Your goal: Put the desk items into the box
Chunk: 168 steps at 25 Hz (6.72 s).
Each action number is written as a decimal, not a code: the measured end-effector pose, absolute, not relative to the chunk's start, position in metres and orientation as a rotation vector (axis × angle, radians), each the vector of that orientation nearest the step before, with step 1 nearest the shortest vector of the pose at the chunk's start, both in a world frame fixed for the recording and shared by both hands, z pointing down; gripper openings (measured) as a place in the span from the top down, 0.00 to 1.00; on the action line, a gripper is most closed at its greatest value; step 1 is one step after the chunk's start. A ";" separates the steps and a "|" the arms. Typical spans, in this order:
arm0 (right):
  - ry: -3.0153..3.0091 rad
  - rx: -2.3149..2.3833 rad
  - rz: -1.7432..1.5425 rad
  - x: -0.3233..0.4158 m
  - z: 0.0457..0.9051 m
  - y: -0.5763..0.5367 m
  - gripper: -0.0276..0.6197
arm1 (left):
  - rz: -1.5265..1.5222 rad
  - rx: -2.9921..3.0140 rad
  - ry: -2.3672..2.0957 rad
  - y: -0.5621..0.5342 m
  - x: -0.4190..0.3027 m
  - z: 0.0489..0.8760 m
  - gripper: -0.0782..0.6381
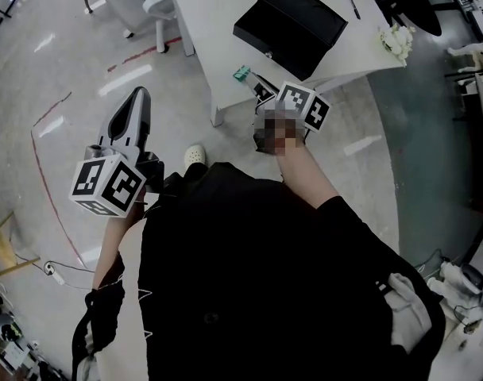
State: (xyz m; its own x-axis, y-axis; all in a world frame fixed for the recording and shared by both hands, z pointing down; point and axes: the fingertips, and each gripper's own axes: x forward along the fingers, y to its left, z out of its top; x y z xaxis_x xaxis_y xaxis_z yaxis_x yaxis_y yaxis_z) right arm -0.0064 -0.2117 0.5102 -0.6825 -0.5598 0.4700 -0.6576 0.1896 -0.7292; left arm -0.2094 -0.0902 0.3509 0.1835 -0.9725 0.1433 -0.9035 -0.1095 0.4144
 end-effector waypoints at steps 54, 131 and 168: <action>-2.199 1.400 1.583 -0.013 0.526 -0.235 0.94 | -0.227 2.108 -1.671 -0.134 -0.238 0.352 0.88; -2.354 1.491 1.541 0.072 0.450 -0.380 0.94 | -0.295 2.186 -1.448 -0.310 -0.151 0.349 0.88; -2.225 1.228 1.483 0.028 0.501 -0.385 0.94 | -0.324 2.077 -1.570 -0.308 -0.188 0.354 0.88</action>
State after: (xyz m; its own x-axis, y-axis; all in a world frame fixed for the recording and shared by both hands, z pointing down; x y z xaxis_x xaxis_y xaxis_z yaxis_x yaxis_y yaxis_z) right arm 0.0282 -0.3847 0.5012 -0.6351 -0.5255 0.5661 -0.7247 0.1519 -0.6721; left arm -0.1878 -0.3075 0.3538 0.3028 -0.9463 0.1137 -0.8241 -0.2000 0.5299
